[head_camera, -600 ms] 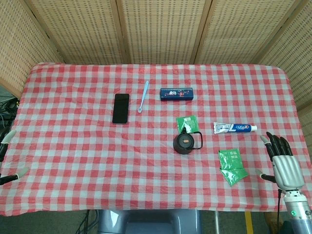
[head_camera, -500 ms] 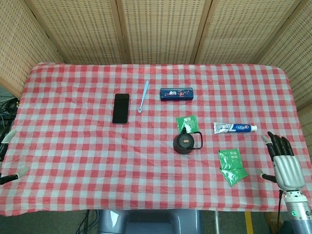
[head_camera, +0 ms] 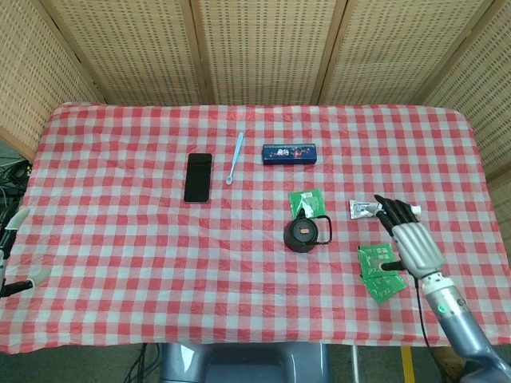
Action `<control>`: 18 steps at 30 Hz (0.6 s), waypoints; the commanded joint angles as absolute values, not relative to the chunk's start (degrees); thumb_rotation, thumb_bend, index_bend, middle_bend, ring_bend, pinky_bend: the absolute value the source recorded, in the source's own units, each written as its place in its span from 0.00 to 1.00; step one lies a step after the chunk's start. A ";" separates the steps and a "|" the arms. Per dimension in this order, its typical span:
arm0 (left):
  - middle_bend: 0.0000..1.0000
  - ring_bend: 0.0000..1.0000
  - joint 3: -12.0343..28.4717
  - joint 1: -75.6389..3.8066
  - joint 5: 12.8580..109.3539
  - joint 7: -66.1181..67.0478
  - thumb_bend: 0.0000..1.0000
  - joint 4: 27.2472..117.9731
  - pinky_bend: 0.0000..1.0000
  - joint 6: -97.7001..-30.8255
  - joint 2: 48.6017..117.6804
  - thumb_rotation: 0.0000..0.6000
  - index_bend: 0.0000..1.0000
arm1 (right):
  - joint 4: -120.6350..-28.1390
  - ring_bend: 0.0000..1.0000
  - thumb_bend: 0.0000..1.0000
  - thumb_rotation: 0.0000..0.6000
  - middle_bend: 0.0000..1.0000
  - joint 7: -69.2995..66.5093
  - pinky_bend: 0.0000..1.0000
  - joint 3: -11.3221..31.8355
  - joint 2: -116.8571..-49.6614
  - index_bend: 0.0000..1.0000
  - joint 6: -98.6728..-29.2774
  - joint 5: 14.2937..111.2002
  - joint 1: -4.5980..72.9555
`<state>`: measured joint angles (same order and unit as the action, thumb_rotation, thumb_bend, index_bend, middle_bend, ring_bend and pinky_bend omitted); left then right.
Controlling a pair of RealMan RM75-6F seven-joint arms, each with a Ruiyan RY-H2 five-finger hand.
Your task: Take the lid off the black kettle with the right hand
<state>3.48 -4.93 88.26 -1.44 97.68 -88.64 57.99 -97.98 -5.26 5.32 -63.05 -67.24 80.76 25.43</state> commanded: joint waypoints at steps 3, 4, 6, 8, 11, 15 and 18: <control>0.00 0.00 3.98 -5.45 87.14 -2.21 0.00 96.53 0.00 -87.69 58.39 1.00 0.00 | -103.29 0.00 0.29 1.00 0.00 5.54 0.00 13.18 -65.55 0.44 -55.70 65.00 36.56; 0.00 0.00 4.09 -5.55 86.84 -2.29 0.00 96.34 0.00 -87.47 58.45 1.00 0.00 | -102.82 0.00 0.32 1.00 0.00 7.44 0.00 13.72 -66.93 0.44 -54.77 62.44 37.94; 0.00 0.00 4.23 -5.67 86.48 -2.35 0.00 96.08 0.00 -87.22 58.53 1.00 0.00 | -102.02 0.00 0.35 1.00 0.00 11.04 0.00 14.18 -69.26 0.44 -54.09 58.22 39.95; 0.00 0.00 4.29 -5.75 86.24 -2.49 0.00 95.81 0.00 -87.01 58.61 1.00 0.00 | -101.03 0.00 0.37 1.00 0.00 14.14 0.00 14.15 -71.59 0.45 -54.08 54.97 41.49; 0.00 0.00 4.40 -5.85 85.82 -2.72 0.00 95.51 0.00 -86.70 58.66 1.00 0.00 | -98.89 0.00 0.42 1.00 0.00 17.88 0.00 13.26 -75.02 0.46 -54.04 51.53 43.21; 0.00 0.00 4.45 -5.97 85.64 -2.74 0.00 95.30 0.00 -86.47 58.75 1.00 0.00 | -97.01 0.00 0.46 1.00 0.00 20.49 0.00 12.30 -77.39 0.47 -54.13 49.59 44.25; 0.00 0.00 4.48 -6.13 85.47 -2.57 0.00 95.15 0.00 -86.15 58.86 1.00 0.00 | -95.48 0.00 0.49 1.00 0.00 22.32 0.00 11.80 -79.46 0.48 -54.57 48.37 45.08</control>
<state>4.47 -6.11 85.50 -2.59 95.17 -86.17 58.84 -95.98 21.65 12.10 -78.74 -54.42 48.80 44.61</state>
